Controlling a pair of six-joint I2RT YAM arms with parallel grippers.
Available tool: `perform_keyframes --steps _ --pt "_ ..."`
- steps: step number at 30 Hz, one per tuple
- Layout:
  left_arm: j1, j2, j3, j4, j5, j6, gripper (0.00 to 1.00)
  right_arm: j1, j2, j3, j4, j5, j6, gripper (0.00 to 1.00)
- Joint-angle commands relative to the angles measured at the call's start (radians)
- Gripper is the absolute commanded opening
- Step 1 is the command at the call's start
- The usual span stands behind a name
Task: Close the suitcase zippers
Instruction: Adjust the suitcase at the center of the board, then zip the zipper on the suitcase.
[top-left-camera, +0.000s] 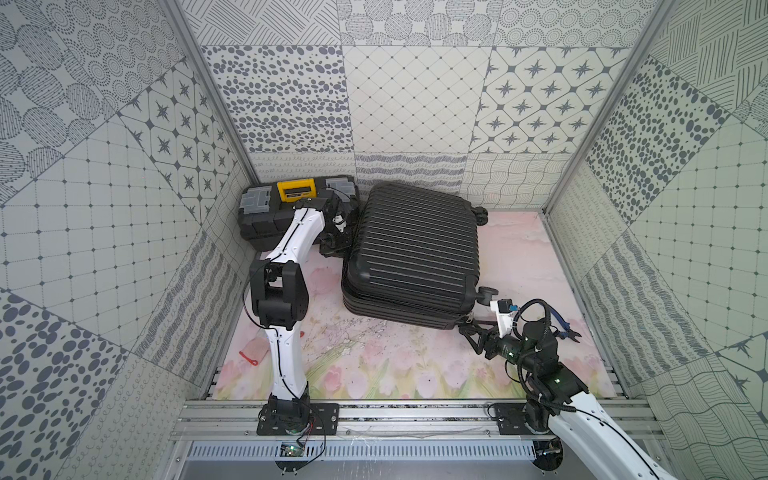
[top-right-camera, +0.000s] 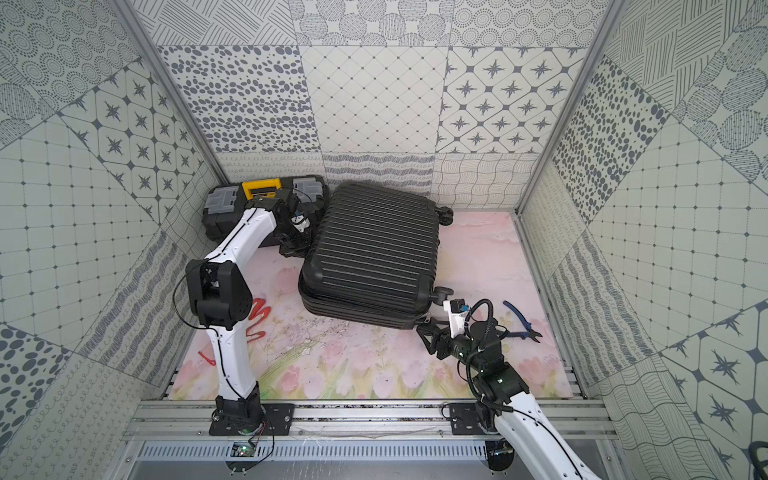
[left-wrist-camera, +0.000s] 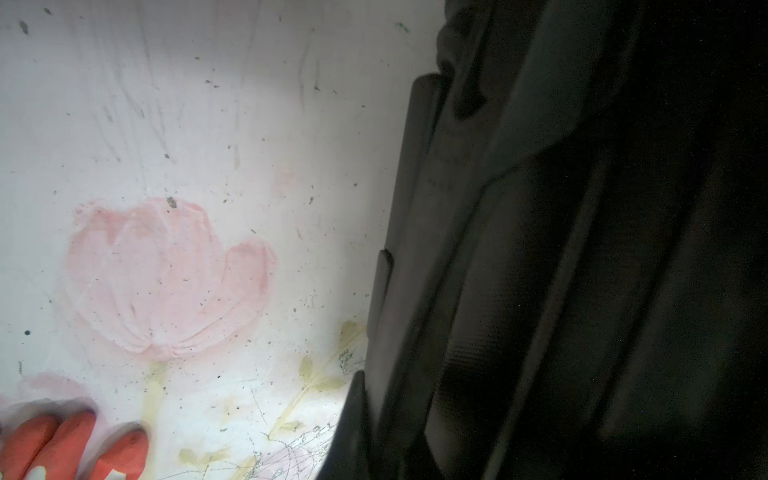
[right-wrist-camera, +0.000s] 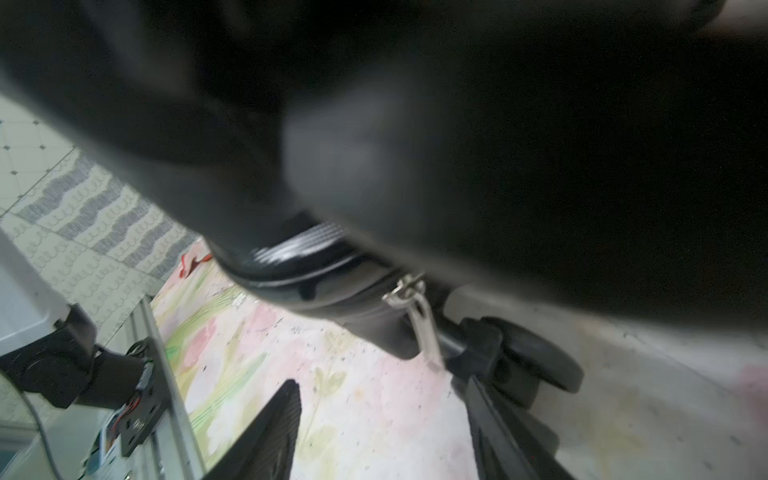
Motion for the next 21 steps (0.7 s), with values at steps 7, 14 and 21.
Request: perform_keyframes --steps 7,14,21 --pt "0.021 0.003 0.048 0.076 0.005 -0.031 0.00 -0.021 0.168 -0.003 0.268 0.029 -0.098 0.66" --pt "0.020 0.017 0.048 0.079 0.019 -0.026 0.00 -0.022 0.294 0.020 0.374 -0.123 -0.109 0.52" --pt "0.020 0.028 0.052 0.080 0.024 -0.021 0.00 -0.022 0.254 0.016 0.380 -0.147 -0.081 0.39"
